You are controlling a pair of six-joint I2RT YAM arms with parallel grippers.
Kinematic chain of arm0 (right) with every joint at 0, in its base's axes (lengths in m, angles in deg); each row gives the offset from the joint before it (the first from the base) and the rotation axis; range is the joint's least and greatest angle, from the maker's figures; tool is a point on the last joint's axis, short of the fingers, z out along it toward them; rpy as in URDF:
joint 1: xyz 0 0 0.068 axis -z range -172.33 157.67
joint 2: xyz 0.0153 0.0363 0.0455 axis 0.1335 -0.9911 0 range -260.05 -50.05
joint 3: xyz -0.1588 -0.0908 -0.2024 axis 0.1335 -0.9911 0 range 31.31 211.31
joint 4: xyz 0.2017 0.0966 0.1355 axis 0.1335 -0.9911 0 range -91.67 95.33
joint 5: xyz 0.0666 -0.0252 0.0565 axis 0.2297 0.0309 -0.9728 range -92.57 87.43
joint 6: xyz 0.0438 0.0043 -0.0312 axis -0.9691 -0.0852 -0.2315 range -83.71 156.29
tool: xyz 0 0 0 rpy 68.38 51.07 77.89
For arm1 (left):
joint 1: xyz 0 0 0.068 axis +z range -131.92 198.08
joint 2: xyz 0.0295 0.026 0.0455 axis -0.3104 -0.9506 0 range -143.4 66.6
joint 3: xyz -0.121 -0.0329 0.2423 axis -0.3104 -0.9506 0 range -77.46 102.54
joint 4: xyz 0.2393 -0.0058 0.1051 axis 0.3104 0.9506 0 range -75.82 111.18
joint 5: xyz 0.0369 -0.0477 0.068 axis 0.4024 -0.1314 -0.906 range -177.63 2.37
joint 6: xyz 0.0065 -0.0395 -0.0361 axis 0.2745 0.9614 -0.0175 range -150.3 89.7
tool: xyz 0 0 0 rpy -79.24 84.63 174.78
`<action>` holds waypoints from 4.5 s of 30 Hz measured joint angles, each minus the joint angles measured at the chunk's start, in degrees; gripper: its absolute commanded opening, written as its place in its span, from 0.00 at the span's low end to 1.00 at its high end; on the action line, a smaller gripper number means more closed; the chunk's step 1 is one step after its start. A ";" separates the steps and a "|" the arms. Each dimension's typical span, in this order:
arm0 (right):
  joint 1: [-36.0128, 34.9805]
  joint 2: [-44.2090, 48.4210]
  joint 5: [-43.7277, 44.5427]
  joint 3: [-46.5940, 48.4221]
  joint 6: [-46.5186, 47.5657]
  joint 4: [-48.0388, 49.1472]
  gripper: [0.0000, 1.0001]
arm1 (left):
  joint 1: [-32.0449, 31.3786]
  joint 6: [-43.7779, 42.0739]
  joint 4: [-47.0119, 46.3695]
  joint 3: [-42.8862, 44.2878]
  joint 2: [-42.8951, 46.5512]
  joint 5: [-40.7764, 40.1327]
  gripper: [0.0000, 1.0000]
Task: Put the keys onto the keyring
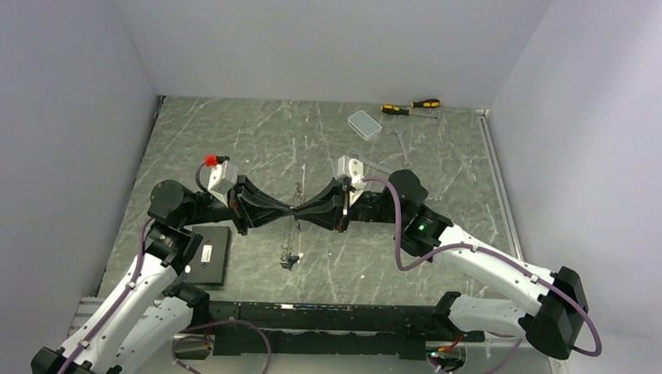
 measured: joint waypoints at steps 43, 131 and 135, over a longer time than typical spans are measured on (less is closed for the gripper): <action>-0.52 -7.43 16.15 28.13 17.05 -65.68 0.00 | -0.20 -15.30 17.05 3.58 -0.55 0.68 0.46; -7.39 -6.12 13.79 25.51 17.94 -57.88 0.47 | -11.63 -21.16 24.74 6.10 -4.28 -4.50 0.00; -6.84 -1.01 13.22 18.84 17.25 -53.27 0.50 | -10.49 -19.30 21.92 5.68 -2.97 -4.44 0.00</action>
